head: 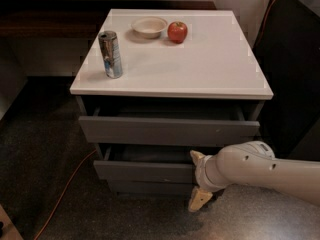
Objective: Place redbull can into middle drawer
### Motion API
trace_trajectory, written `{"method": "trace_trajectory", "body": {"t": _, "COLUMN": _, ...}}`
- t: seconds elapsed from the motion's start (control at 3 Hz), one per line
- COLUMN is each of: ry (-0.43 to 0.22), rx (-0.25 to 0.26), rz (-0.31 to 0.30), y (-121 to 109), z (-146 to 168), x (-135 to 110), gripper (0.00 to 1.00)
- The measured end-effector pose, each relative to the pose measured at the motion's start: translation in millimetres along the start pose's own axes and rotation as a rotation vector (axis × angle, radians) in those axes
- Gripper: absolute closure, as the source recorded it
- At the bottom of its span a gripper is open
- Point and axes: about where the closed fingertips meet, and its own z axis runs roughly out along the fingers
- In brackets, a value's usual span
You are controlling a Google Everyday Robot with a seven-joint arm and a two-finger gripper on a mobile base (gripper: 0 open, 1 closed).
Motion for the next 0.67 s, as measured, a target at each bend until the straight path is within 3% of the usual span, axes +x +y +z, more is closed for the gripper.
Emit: {"method": "trace_trajectory", "body": {"t": 0.67, "ry": 0.029, "rx": 0.006, "rz": -0.064, "y": -6.5, "z": 60.1, "x": 23.6, "gripper": 0.00}}
